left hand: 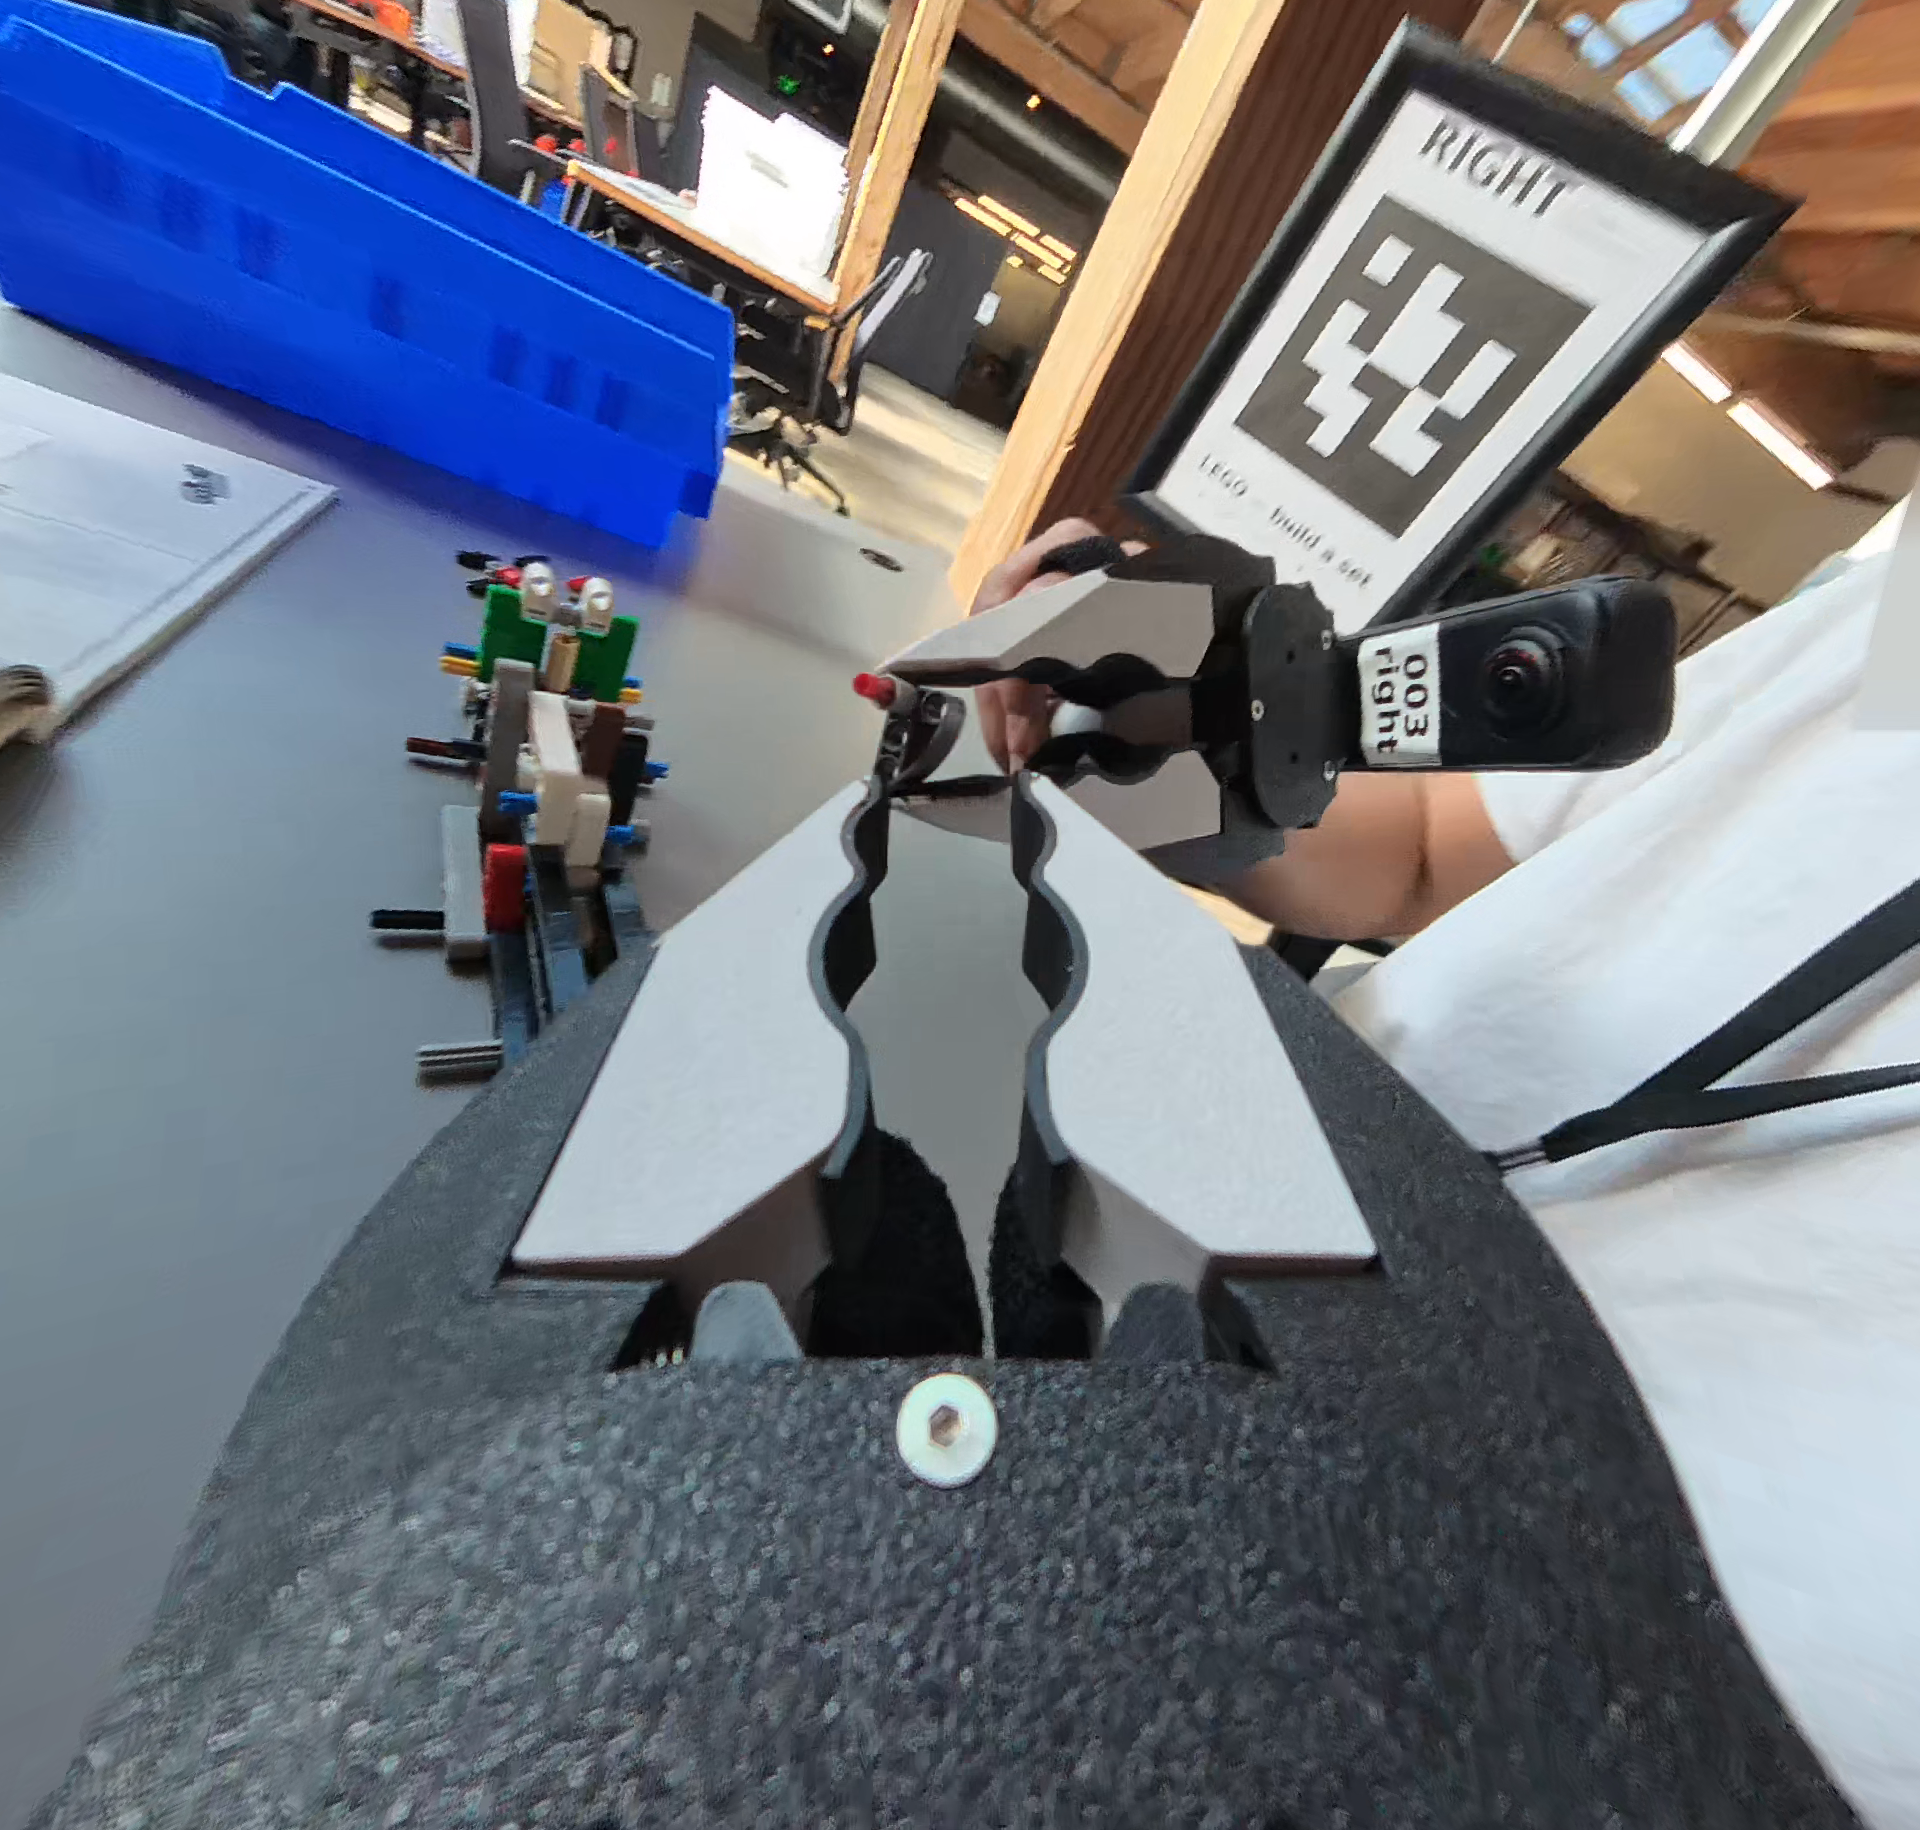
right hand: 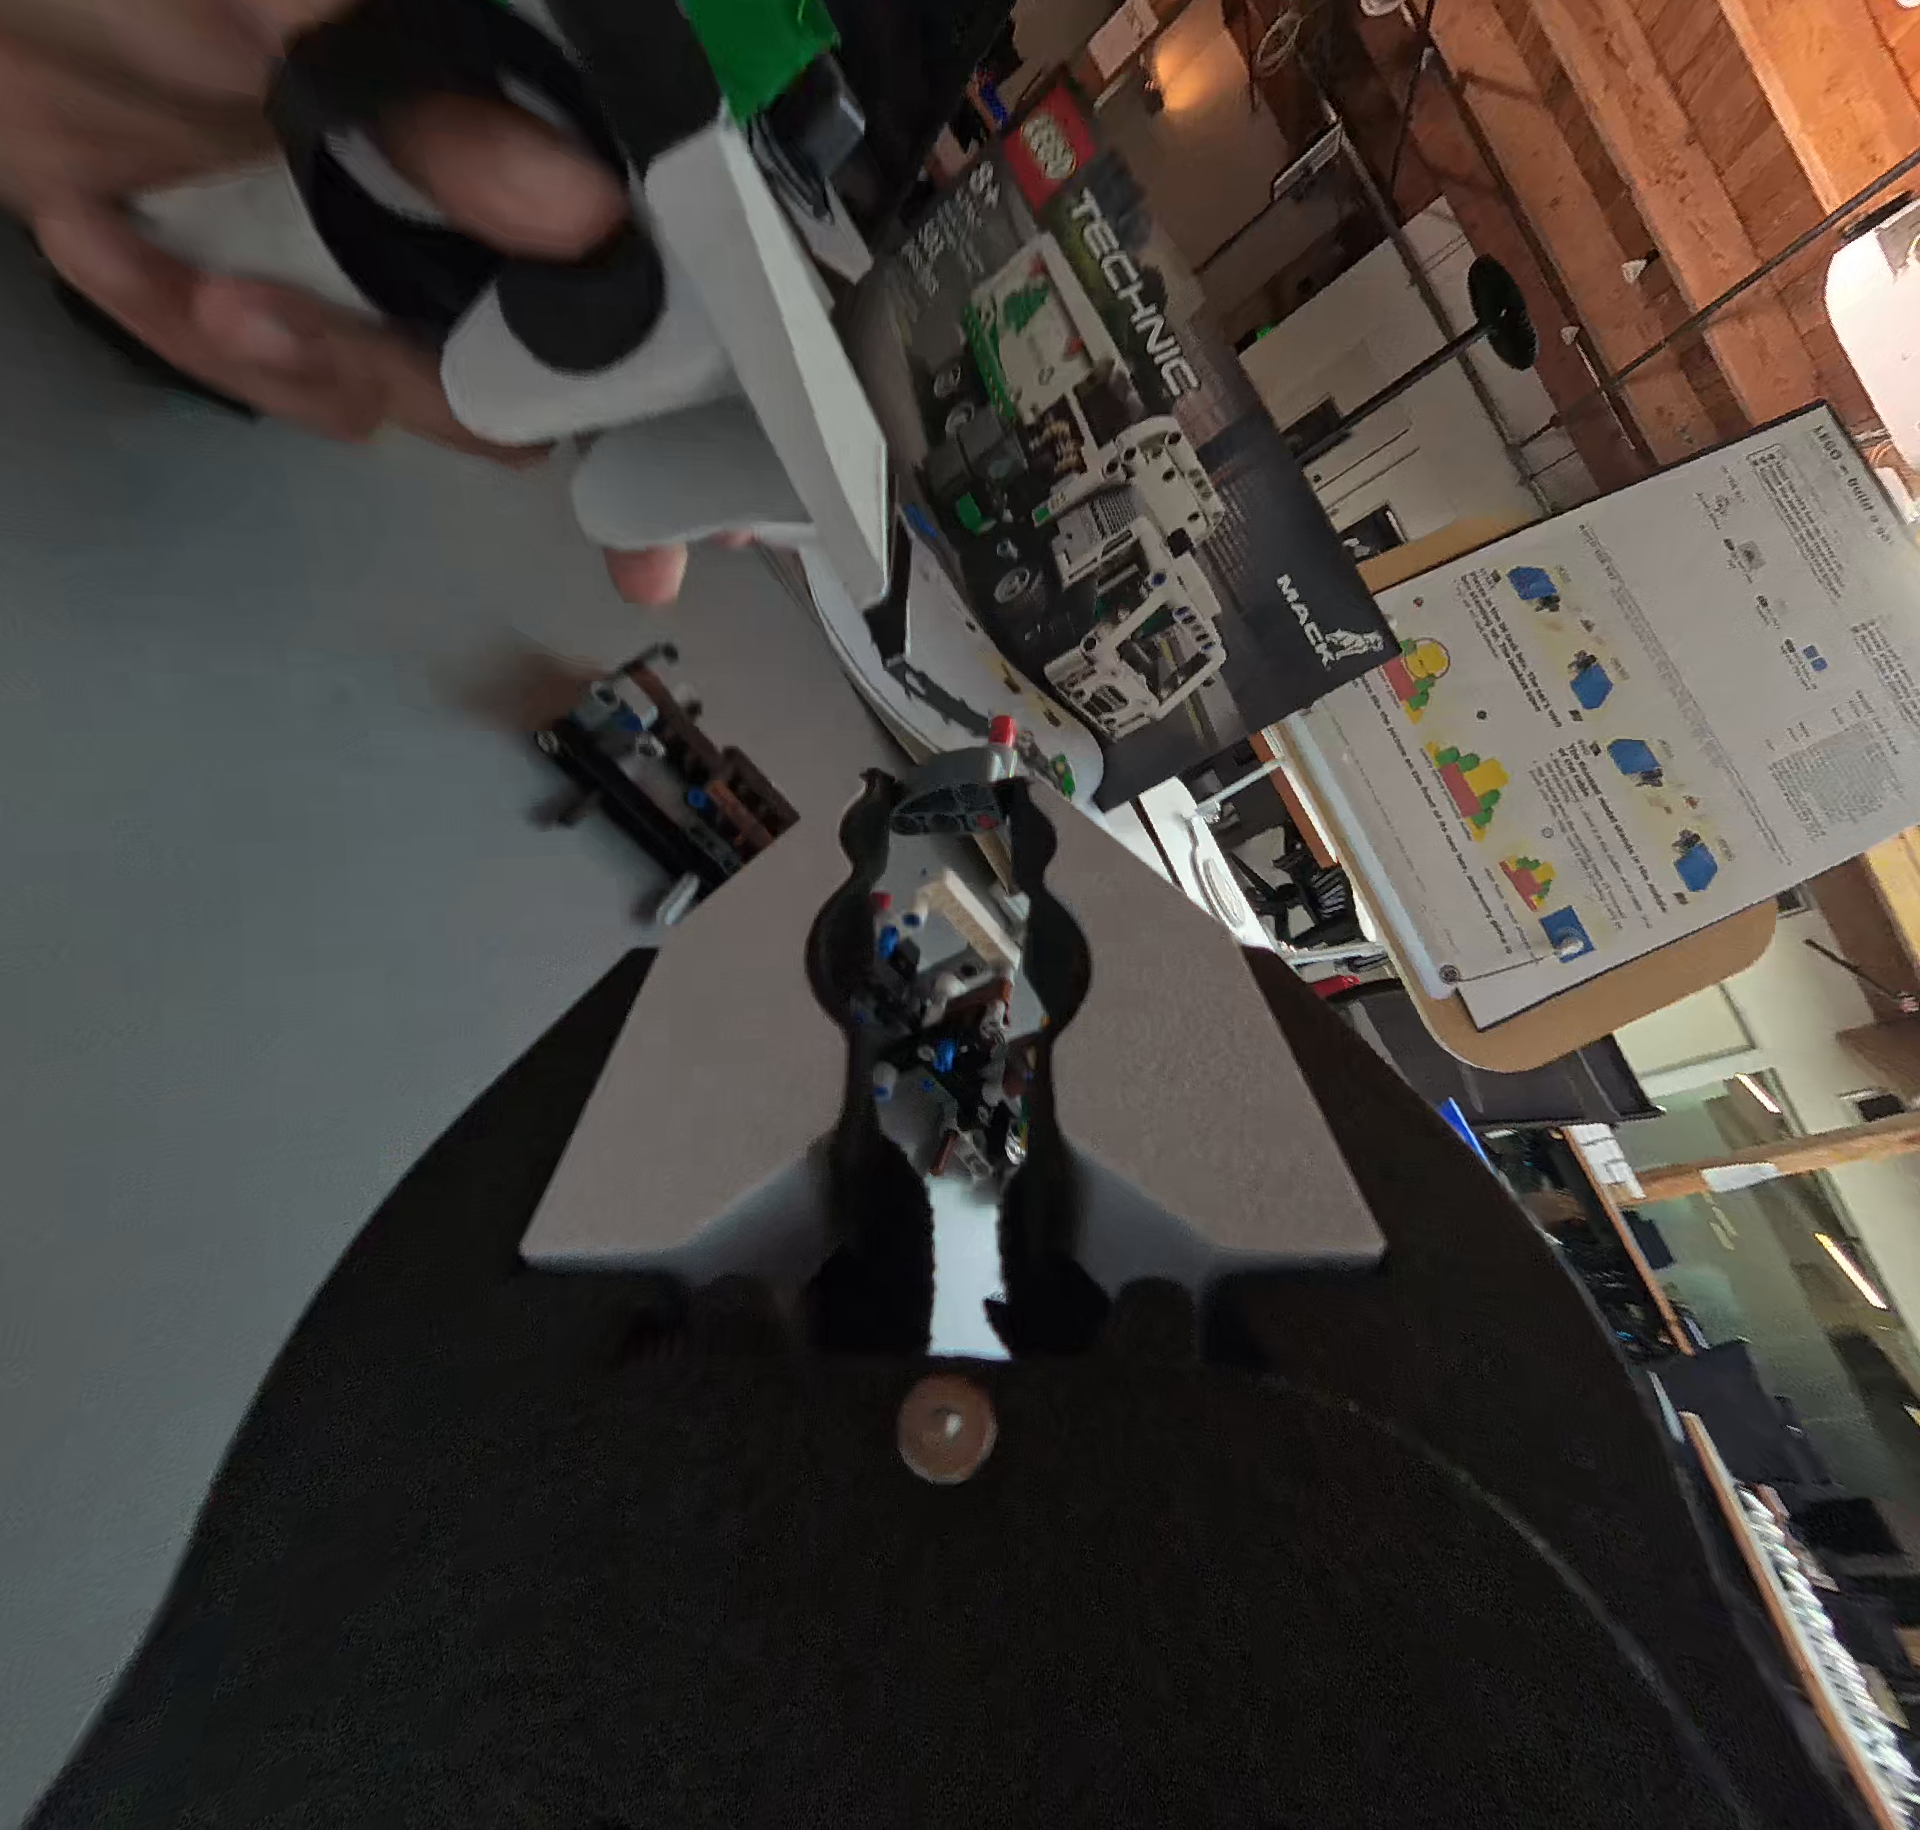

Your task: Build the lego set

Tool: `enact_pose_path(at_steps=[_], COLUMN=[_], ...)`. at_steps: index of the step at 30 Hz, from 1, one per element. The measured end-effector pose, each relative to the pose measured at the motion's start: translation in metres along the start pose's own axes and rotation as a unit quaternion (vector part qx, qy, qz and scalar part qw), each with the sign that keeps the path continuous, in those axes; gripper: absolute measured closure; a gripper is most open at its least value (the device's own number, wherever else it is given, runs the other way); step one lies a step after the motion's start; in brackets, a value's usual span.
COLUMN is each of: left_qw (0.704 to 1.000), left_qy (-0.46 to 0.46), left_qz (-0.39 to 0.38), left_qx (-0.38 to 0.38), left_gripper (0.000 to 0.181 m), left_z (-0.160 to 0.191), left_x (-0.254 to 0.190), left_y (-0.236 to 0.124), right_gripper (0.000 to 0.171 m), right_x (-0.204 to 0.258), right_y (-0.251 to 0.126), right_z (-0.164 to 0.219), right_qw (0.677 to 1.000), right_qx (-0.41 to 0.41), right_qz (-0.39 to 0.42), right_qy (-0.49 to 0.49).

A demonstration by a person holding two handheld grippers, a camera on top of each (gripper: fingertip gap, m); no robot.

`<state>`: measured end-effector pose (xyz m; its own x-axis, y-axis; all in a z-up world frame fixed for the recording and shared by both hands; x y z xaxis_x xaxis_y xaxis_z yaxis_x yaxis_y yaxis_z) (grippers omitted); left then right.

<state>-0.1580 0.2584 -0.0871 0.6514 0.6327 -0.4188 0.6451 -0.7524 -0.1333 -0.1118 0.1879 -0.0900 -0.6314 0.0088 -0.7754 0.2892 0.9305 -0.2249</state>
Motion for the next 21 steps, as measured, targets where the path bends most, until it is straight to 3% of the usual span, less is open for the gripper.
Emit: enact_pose_path(at_steps=[7,12,16,21], left_qw=[0.976,0.952,0.945,0.941], left_qy=[0.096,0.132,0.146,0.154], left_qz=[-0.171,-0.204,-0.202,-0.208], left_qx=[0.095,0.189,0.212,0.219], left_gripper=[0.149,0.14,0.134,0.138], left_z=[0.005,0.005,-0.003,0.0], left_x=[0.028,0.05,0.06,0.069], left_y=[0.006,0.028,0.044,0.052], right_gripper=[0.149,0.149,0.149,0.149], right_x=[0.017,0.02,0.018,0.018], right_y=[0.018,0.035,0.041,0.047], right_z=[0.04,0.055,0.054,0.061], right_qw=[0.989,0.974,0.969,0.966], right_qx=[0.088,0.13,0.146,0.166], right_qz=[0.025,0.04,0.055,0.05], right_qy=[-0.12,-0.183,-0.193,-0.19])
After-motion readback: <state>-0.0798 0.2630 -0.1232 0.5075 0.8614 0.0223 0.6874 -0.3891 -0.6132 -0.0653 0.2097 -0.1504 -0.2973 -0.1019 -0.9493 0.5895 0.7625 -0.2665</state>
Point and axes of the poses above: each gripper's, where its closed fingertips meet, y out along the fingers, z out of its underside, x = y × z across the jaws, the point moved 4 cm from there along -y, back along the fingers, and after that the axes turned 7 degrees about x, right-handed, at the moved point
